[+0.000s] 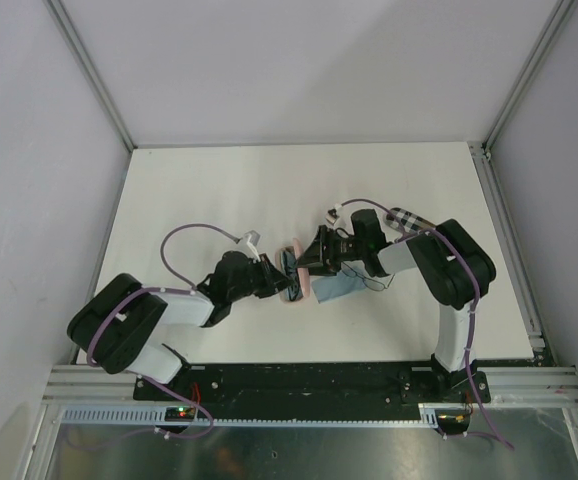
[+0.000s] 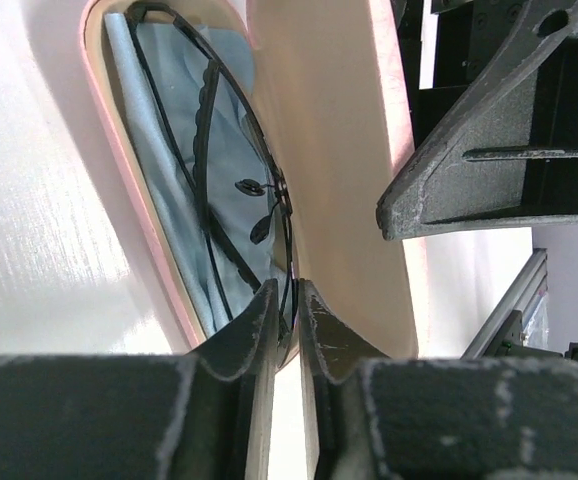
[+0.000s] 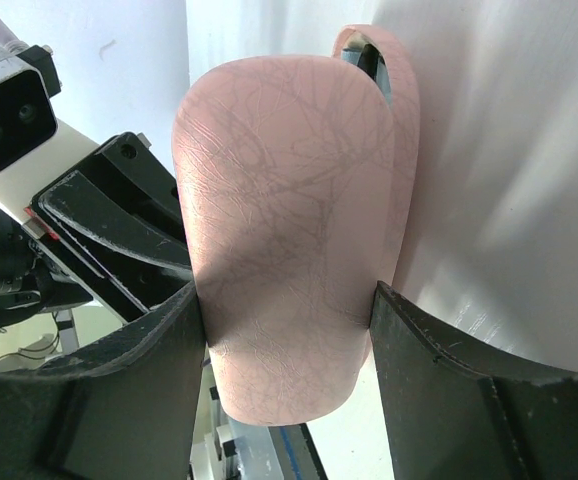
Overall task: Organize the sunglasses
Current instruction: Adjust the sunglasses in the sunglasses case.
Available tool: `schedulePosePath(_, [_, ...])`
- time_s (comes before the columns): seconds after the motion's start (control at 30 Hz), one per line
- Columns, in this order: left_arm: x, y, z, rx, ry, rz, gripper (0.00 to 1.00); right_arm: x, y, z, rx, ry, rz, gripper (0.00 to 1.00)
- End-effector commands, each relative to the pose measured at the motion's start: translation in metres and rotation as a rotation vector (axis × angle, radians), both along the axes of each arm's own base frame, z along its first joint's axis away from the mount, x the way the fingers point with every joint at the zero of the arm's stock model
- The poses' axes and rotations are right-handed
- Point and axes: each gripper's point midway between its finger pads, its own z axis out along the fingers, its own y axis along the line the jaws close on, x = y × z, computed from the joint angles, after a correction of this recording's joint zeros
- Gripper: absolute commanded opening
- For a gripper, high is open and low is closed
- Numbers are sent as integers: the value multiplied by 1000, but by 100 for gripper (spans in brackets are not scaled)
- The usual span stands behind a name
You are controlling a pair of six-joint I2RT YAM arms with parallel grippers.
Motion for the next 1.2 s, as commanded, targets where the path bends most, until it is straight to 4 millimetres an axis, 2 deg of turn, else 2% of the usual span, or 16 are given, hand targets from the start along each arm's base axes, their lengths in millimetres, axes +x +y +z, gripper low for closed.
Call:
schedulePosePath(0.0, [-12, 17, -25, 76, 68, 17, 19, 12, -3, 4, -54, -72, -30, 44])
schedulePosePath(0.27, [-12, 22, -18, 63, 52, 18, 28, 14, -5, -1, -131, -80, -46, 44])
schedulePosePath(0.47, [-13, 23, -3, 44, 11, -8, 37, 15, -6, -9, -192, -77, -53, 44])
schedulePosePath(0.6, [-13, 27, -3, 55, 6, -8, 39, 15, -5, -14, -230, -78, -55, 43])
schedulePosePath(0.83, [-10, 25, -5, 66, 10, -27, 37, 15, -5, -19, -284, -86, -58, 43])
schedulePosePath(1.17, [1, 12, -2, 57, 2, -66, 23, 13, -4, -19, -286, -84, -54, 43])
